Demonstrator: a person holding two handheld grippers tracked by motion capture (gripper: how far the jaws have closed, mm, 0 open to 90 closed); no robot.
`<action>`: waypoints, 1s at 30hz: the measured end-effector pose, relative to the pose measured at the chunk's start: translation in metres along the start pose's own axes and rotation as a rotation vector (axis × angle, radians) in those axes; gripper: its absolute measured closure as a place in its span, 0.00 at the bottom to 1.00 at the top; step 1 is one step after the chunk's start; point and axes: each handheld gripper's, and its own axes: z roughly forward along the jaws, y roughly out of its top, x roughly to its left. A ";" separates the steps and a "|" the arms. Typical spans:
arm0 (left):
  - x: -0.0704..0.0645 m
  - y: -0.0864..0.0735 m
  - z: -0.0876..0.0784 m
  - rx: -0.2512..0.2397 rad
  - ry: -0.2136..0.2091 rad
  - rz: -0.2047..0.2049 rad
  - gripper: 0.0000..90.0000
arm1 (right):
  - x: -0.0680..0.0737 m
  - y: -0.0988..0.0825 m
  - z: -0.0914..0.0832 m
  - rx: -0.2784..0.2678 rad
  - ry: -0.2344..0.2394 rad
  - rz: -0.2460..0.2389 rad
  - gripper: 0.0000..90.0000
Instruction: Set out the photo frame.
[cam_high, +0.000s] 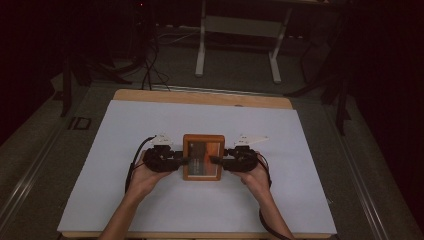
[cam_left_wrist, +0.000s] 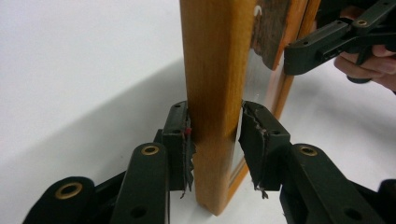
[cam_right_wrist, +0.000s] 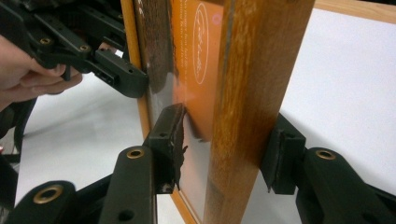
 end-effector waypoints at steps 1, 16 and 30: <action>0.001 0.000 0.001 -0.001 0.006 -0.003 0.71 | -0.001 0.000 0.001 0.002 -0.009 0.007 0.60; 0.005 -0.002 0.005 0.025 0.014 -0.019 0.71 | -0.004 -0.003 0.004 0.025 -0.055 0.035 0.54; 0.009 0.000 -0.011 -0.039 0.054 -0.046 0.51 | -0.008 0.005 -0.026 -0.009 -0.057 0.024 0.47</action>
